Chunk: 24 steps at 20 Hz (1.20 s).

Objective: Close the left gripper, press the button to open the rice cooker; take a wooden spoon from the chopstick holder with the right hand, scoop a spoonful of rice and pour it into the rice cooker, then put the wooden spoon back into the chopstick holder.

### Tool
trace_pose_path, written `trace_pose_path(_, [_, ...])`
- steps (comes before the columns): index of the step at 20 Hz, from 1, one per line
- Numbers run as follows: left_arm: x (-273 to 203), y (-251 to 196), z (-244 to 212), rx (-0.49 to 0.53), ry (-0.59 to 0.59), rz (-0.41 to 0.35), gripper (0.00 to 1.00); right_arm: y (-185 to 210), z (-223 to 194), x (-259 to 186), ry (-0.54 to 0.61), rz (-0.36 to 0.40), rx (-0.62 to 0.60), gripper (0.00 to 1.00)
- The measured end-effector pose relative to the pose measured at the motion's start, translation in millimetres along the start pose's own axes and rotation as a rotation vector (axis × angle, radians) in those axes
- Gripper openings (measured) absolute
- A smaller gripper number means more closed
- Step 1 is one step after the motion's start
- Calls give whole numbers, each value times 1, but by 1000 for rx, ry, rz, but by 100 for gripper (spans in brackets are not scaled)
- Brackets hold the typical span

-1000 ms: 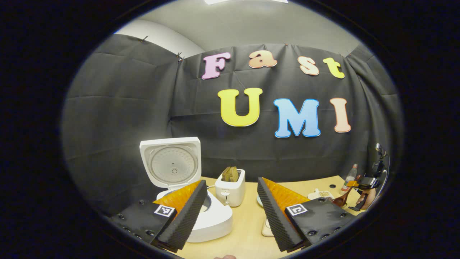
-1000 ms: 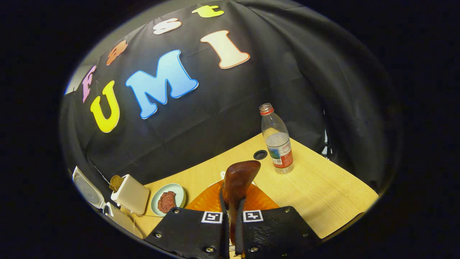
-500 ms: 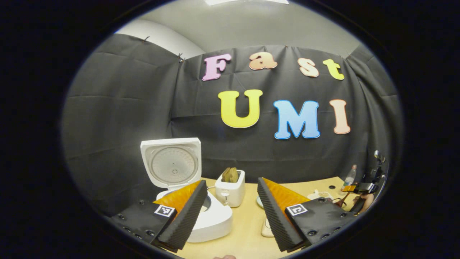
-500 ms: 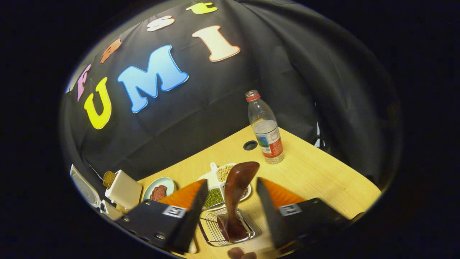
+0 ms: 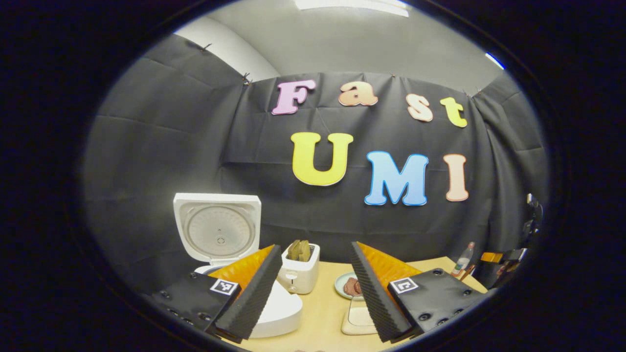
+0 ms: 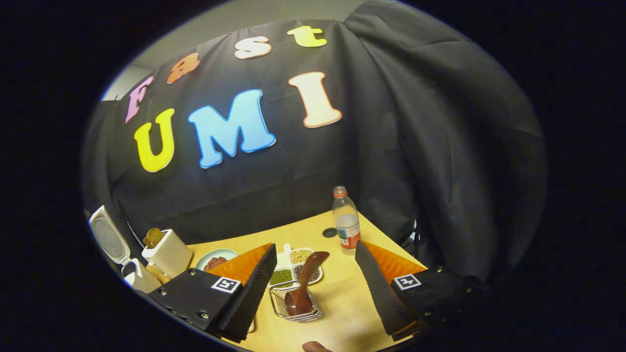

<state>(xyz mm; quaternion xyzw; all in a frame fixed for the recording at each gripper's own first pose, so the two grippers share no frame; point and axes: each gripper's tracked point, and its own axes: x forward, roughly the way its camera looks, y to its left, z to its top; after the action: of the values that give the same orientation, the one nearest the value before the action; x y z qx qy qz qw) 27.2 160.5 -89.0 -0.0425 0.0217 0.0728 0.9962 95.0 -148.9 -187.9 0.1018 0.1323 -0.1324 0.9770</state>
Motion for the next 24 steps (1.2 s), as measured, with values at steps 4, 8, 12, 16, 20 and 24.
trace_pose_path(4, [28, 37, 41, 111, -55, 24, 98, 40, 31, -21, -53, 75, -22, 98])
trace_pose_path(8, [58, 80, 78, 132, -98, 74, 98, 80, 38, -43, -42, 128, -6, 98])
trace_pose_path(12, [96, 127, 101, 88, -72, 148, 98, 124, 34, -60, -42, 223, -32, 98])
trace_pose_path(16, [146, 179, 110, 90, -30, 235, 98, 146, 18, -61, -22, 285, -124, 98])
trace_pose_path(20, [200, 233, 101, 72, 18, 315, 96, 158, 10, -65, -4, 312, -147, 98])
trace_pose_path(24, [241, 288, 77, 0, 95, 396, 96, 147, 7, -61, 3, 280, -192, 98])
